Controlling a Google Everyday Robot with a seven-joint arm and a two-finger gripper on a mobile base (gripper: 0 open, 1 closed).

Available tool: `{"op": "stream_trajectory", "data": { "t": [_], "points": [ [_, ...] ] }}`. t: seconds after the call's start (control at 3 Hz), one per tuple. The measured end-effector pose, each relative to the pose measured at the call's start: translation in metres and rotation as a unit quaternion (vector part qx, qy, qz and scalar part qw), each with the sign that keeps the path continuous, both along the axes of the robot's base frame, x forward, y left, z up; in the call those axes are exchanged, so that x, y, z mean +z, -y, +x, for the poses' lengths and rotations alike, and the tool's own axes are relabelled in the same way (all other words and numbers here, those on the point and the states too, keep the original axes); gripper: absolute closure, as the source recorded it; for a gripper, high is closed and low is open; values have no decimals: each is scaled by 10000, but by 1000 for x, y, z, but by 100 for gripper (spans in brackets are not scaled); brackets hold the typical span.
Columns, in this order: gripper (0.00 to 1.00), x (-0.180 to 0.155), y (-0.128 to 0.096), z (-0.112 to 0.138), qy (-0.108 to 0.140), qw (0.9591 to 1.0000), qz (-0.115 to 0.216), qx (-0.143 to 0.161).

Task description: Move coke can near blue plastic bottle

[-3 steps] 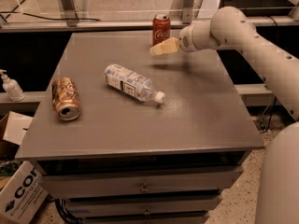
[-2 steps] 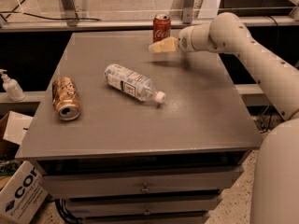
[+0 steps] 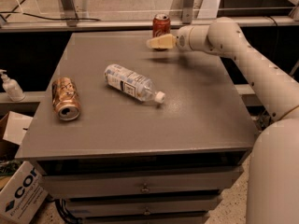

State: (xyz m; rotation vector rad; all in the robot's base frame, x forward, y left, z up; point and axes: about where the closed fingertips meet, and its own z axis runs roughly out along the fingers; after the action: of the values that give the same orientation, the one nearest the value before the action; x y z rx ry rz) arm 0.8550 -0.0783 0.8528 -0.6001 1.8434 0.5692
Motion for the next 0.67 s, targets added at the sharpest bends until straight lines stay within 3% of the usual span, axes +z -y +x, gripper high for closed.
{"op": "stream_trajectory", "data": {
  "t": [0.33,0.67],
  "points": [
    [0,13,-13,6,150,9997,192,76],
    [18,22,-22,7,225,9993,241,156]
  ]
}}
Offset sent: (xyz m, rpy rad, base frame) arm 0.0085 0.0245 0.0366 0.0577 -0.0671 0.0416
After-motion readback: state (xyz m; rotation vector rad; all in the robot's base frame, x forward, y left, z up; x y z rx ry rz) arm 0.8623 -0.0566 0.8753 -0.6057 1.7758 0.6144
